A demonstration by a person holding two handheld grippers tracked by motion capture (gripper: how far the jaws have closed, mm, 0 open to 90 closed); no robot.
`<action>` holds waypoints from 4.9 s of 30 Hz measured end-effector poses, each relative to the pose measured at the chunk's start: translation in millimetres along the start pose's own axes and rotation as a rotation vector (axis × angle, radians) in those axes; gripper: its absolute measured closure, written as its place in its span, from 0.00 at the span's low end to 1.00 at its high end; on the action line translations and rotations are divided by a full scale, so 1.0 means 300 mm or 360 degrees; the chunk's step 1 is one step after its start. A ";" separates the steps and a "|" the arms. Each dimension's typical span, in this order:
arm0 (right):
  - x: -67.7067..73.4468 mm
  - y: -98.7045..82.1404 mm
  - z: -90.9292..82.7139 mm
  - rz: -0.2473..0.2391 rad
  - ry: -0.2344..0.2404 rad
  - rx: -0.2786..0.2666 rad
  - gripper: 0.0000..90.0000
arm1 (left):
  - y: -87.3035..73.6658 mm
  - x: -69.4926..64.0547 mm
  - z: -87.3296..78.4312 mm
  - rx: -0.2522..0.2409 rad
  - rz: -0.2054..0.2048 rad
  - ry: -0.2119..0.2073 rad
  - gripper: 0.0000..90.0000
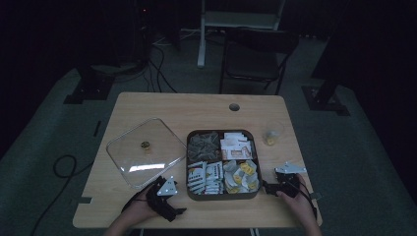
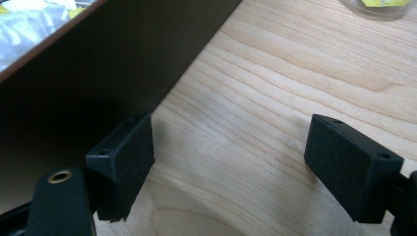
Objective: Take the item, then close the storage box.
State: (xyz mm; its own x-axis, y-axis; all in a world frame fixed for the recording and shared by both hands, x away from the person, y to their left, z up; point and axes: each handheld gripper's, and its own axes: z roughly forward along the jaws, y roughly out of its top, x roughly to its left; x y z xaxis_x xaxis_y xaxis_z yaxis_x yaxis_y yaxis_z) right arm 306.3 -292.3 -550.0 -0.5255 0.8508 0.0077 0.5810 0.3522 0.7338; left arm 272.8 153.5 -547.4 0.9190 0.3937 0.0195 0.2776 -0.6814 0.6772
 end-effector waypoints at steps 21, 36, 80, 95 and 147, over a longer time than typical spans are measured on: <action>0.006 0.001 0.003 0.0009 -0.0010 0.0020 0.14 | 0.001 -0.008 -0.002 0.0011 -0.0031 0.0024 0.01; 0.006 0.001 0.003 0.0010 -0.0010 0.0020 0.14 | -0.001 0.040 -0.061 -0.0012 -0.0121 0.0110 0.02; 0.006 0.001 0.003 0.0011 -0.0011 0.0020 0.14 | -0.064 0.370 -0.161 -0.0153 -0.0644 0.0750 0.05; 0.006 0.001 0.003 0.0011 -0.0011 0.0020 0.14 | -0.078 0.488 -0.142 -0.0104 -0.0809 0.0835 0.12; 0.006 0.001 0.003 0.0012 -0.0010 0.0020 0.14 | 0.051 0.538 -0.299 -0.0283 -0.0807 0.0790 0.66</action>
State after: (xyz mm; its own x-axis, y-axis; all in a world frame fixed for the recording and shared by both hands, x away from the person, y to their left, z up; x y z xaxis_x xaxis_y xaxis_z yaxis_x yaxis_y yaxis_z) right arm 306.1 -290.3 -550.4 -0.5171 0.8559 0.0086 0.5925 0.3507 0.7252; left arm 400.4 262.0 -468.1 0.4431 0.8961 -0.0257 0.5469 -0.2475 0.7997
